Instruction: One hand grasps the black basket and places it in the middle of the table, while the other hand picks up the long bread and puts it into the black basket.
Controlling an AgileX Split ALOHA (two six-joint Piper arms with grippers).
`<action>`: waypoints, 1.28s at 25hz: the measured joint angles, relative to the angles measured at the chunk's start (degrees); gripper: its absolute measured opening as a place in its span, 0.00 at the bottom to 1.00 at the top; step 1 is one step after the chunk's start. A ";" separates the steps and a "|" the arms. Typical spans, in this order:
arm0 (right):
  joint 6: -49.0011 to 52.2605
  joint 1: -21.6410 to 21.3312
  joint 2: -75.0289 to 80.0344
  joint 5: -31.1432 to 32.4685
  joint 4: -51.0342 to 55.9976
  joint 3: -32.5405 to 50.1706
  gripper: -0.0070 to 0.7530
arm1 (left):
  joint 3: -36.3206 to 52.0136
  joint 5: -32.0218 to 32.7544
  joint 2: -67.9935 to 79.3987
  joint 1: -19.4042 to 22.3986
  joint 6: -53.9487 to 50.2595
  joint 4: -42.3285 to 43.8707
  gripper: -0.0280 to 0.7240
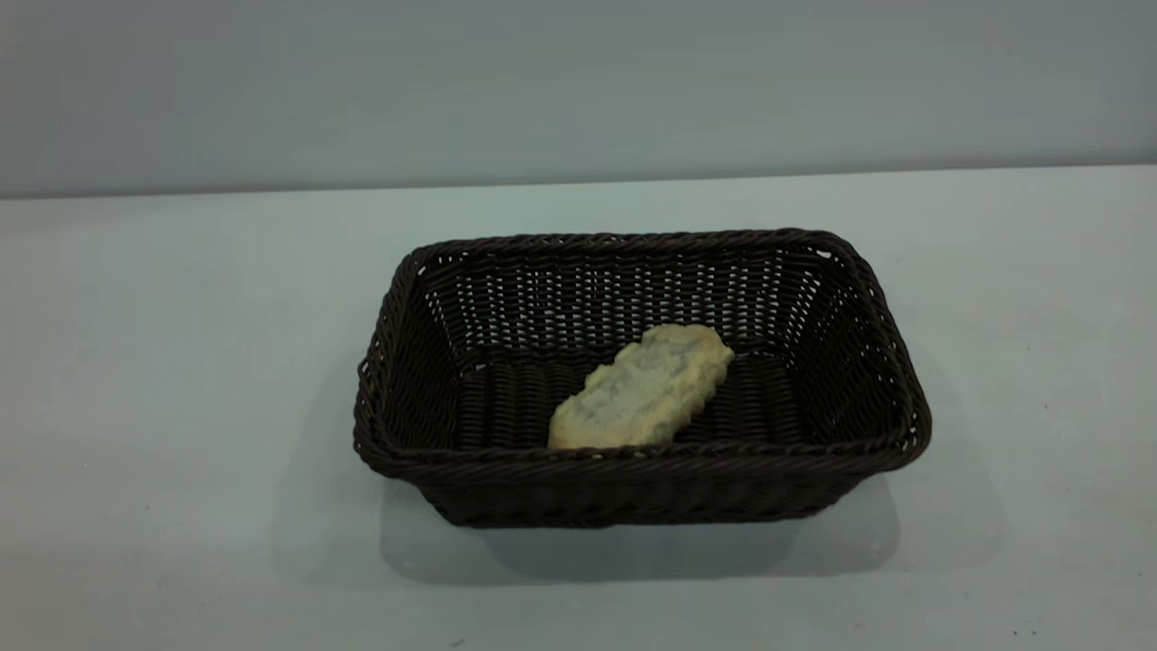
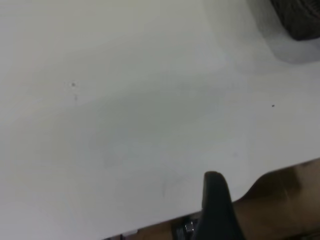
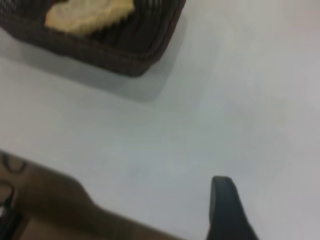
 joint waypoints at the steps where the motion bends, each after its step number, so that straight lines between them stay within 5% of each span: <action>1: 0.21 0.00 -0.94 0.00 0.00 0.00 0.61 | 0.42 -0.01 0.00 0.00 0.00 0.00 0.77; 32: 2.20 0.00 -4.70 0.06 -0.42 0.06 0.61 | 1.53 -0.02 0.00 0.00 6.48 -7.01 0.77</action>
